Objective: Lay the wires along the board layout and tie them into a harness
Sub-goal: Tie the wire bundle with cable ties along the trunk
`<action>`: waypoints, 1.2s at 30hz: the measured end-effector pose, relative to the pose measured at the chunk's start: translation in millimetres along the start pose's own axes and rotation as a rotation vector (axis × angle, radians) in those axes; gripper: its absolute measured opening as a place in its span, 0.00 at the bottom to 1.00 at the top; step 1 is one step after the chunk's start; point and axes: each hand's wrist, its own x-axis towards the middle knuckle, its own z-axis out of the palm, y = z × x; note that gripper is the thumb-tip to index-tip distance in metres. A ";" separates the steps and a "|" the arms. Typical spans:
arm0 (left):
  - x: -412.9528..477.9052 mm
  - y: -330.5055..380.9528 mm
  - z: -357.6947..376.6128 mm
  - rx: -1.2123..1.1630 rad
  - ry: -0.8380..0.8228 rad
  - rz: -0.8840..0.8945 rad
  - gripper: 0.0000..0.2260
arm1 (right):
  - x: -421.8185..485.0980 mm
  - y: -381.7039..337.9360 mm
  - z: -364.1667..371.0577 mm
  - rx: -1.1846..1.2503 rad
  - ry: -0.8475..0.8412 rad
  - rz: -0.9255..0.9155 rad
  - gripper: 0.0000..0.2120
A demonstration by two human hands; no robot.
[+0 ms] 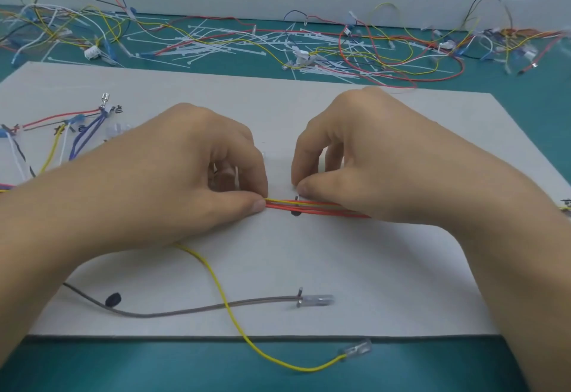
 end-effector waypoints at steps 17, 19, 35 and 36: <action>0.7 -2.3 0.4 -0.028 0.009 -0.030 0.03 | 12.7 9.9 -3.4 0.092 -0.049 -0.087 0.07; 0.7 -2.7 0.8 -0.040 0.002 -0.042 0.03 | 15.4 9.0 -2.5 0.060 -0.056 -0.081 0.07; 2.2 1.1 9.0 -0.010 -0.017 -0.011 0.04 | 29.8 24.9 -24.6 0.169 -0.154 0.098 0.07; 2.6 1.3 9.7 -0.014 -0.016 -0.005 0.04 | 40.0 31.8 -29.0 0.187 -0.100 0.145 0.08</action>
